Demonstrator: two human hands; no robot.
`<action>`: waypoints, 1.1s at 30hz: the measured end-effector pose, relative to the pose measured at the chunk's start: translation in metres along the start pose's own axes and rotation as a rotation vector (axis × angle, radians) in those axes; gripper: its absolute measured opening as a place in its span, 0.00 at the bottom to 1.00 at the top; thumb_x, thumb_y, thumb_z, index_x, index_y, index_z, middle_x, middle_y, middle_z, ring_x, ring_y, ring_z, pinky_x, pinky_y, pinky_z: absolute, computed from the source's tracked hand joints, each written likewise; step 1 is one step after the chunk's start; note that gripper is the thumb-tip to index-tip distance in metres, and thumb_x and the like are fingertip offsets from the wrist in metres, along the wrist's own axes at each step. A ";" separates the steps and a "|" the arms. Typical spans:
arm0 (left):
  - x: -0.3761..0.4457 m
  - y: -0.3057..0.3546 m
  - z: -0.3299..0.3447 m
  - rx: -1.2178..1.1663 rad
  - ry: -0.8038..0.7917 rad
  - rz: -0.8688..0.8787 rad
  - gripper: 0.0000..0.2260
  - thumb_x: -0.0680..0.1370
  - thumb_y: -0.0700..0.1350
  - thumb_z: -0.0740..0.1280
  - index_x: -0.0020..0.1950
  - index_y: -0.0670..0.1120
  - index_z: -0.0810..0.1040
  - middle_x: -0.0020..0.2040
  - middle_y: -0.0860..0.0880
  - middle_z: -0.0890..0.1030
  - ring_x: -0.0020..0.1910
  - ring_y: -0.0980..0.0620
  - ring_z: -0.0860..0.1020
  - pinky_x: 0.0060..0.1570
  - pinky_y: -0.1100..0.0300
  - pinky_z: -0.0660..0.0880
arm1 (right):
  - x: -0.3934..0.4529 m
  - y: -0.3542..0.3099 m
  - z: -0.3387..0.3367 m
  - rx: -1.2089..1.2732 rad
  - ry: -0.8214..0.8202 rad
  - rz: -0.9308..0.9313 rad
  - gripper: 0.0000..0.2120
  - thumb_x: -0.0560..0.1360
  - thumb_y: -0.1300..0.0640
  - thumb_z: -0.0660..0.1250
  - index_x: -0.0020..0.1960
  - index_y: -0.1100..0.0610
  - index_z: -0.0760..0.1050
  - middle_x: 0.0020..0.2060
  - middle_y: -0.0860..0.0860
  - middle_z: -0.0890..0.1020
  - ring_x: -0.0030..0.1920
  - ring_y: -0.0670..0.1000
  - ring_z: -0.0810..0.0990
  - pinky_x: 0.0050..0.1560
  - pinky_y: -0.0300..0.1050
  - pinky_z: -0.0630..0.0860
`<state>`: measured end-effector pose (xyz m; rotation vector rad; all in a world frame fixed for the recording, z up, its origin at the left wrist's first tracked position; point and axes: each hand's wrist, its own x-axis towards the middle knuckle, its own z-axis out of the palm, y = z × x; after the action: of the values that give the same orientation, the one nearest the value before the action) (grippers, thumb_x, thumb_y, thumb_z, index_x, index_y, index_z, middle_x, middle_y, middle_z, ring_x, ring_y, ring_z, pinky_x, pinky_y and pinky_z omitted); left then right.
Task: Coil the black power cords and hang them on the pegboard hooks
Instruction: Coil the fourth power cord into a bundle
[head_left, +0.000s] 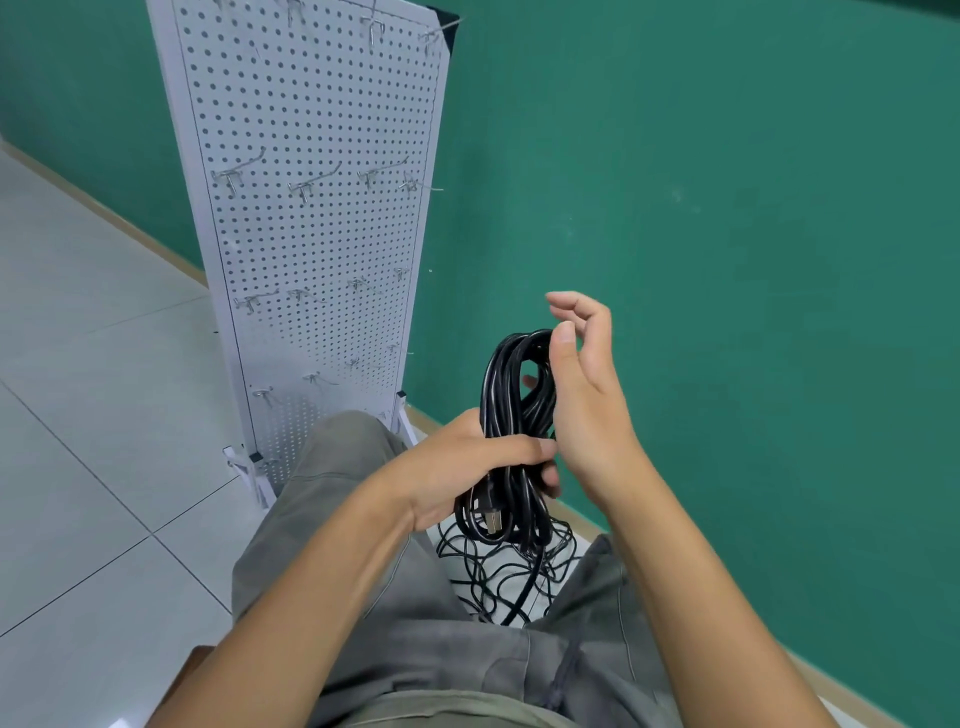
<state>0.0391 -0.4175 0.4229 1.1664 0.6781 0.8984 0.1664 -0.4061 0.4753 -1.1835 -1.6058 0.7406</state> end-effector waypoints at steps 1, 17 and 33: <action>0.000 0.000 0.000 -0.008 -0.009 -0.007 0.05 0.82 0.36 0.67 0.47 0.41 0.79 0.38 0.45 0.81 0.38 0.48 0.81 0.38 0.57 0.79 | 0.002 0.001 -0.001 -0.017 -0.007 -0.010 0.13 0.87 0.50 0.49 0.69 0.42 0.65 0.70 0.41 0.68 0.68 0.33 0.67 0.61 0.28 0.65; 0.011 -0.008 -0.011 -0.287 0.346 0.085 0.07 0.78 0.43 0.73 0.45 0.40 0.82 0.34 0.45 0.79 0.34 0.47 0.79 0.37 0.56 0.79 | -0.009 0.047 0.014 0.273 -0.308 0.328 0.39 0.73 0.23 0.46 0.78 0.40 0.62 0.71 0.46 0.76 0.69 0.49 0.77 0.71 0.52 0.73; 0.004 0.009 -0.071 -0.471 0.914 0.340 0.11 0.79 0.43 0.74 0.37 0.45 0.80 0.31 0.50 0.80 0.33 0.51 0.80 0.43 0.55 0.79 | -0.054 0.053 0.028 -0.207 -0.561 0.128 0.16 0.83 0.55 0.64 0.40 0.64 0.74 0.31 0.48 0.76 0.35 0.47 0.74 0.44 0.43 0.72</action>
<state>-0.0206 -0.3795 0.4123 0.4013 0.9276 1.8064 0.1616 -0.4364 0.4013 -1.3081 -2.1211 1.0774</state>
